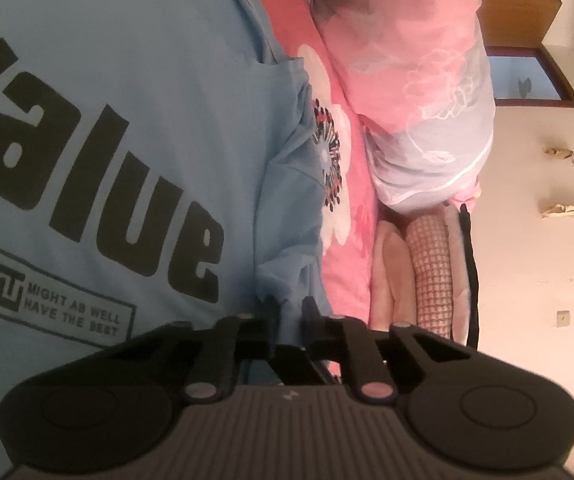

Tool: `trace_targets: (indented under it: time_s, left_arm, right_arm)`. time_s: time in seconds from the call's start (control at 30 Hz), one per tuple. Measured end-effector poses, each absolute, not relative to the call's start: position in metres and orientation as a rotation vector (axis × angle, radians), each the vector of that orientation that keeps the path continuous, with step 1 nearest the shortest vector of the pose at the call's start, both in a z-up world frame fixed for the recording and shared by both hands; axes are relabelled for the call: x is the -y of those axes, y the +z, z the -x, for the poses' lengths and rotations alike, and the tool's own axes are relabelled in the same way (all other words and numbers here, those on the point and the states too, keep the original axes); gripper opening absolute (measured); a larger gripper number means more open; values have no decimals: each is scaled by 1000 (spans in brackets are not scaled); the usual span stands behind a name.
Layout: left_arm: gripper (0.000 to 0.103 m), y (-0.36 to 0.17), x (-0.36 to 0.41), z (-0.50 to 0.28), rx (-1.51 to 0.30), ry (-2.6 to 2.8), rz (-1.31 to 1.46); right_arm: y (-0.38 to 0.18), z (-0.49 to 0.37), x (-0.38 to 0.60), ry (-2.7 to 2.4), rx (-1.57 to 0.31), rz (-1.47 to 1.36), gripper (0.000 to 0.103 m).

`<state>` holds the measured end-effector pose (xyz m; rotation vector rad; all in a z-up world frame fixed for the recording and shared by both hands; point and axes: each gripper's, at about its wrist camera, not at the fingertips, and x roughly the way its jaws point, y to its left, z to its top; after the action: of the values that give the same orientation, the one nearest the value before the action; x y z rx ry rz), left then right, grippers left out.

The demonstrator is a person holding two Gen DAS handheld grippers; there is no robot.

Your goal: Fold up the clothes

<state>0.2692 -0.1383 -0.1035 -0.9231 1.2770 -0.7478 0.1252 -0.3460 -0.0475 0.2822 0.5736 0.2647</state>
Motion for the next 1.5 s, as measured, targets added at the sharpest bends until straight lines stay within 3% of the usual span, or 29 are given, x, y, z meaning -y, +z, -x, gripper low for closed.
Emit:
trace_targets:
  time_s: [0.13, 0.27, 0.43, 0.63, 0.8, 1.03, 1.1, 1.13, 1.17, 1.5]
  left_arm:
    - [7, -101, 136, -270, -1252, -743, 917]
    - [7, -97, 133, -273, -1225, -746, 909]
    - [7, -94, 130, -274, -1203, -755, 895]
    - [7, -93, 125, -274, -1197, -755, 877]
    - [7, -90, 126, -274, -1177, -760, 850]
    - [7, -77, 134, -275, -1134, -775, 782]
    - [7, -69, 140, -277, -1116, -780, 759]
    - [6, -65, 142, -278, -1107, -782, 747]
    - [6, -61, 145, -280, -1098, -784, 735]
    - [4, 14, 258, -326, -905, -873, 436]
  right_arm:
    - [-41, -116, 350, 272, -587, -305, 7]
    - [-33, -90, 376, 226, -574, -427, 25]
    - [-45, -64, 425, 96, -610, -699, 28]
    - [-33, -59, 391, 131, -649, -320, 29]
    - [-30, -63, 332, 227, -685, 240, 30]
    - [-42, -77, 328, 307, -713, 480, 29]
    - [-41, -80, 332, 309, -712, 472, 24]
    - [-40, -81, 334, 297, -700, 455, 9]
    - [-38, -82, 337, 285, -688, 438, 6]
    - [-18, -84, 435, 79, -476, -157, 6]
